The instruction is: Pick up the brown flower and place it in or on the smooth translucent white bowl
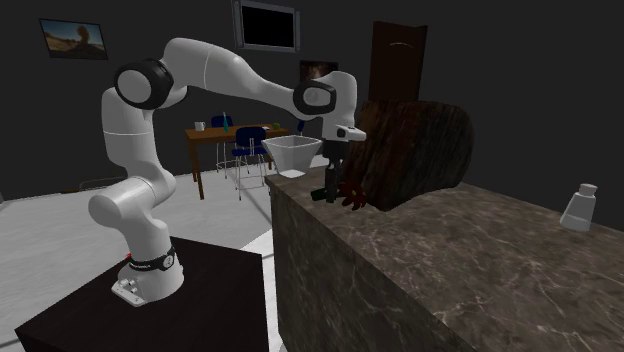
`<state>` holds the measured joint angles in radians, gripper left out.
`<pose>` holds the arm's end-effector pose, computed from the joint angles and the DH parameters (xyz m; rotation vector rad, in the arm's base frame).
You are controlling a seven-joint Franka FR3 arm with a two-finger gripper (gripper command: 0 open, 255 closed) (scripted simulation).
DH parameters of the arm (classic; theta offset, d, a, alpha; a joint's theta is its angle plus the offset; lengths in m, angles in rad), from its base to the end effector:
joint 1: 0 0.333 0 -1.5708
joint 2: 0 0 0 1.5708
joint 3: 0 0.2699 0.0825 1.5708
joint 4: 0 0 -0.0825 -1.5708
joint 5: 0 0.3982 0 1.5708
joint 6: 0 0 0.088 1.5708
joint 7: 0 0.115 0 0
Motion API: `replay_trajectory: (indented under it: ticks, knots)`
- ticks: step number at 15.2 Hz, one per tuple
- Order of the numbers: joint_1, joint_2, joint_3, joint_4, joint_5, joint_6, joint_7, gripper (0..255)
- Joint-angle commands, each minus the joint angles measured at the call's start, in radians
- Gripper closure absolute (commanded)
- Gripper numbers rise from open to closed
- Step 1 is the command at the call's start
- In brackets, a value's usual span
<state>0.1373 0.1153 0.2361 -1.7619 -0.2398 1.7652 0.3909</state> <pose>0.5614 0.1917 0.4299 2.9099 0.0608 -0.0339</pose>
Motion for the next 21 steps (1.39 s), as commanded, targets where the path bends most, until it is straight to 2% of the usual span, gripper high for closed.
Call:
replay_trajectory:
  ticks: [1,6,21]
  knots:
    - [0.0,0.0,0.0,0.0,0.0,0.0,0.0,255]
    - [0.0,0.0,0.0,0.0,0.0,0.0,0.0,255]
    - [0.007,0.002,0.004,0.202,0.005,-0.197,-0.037,255]
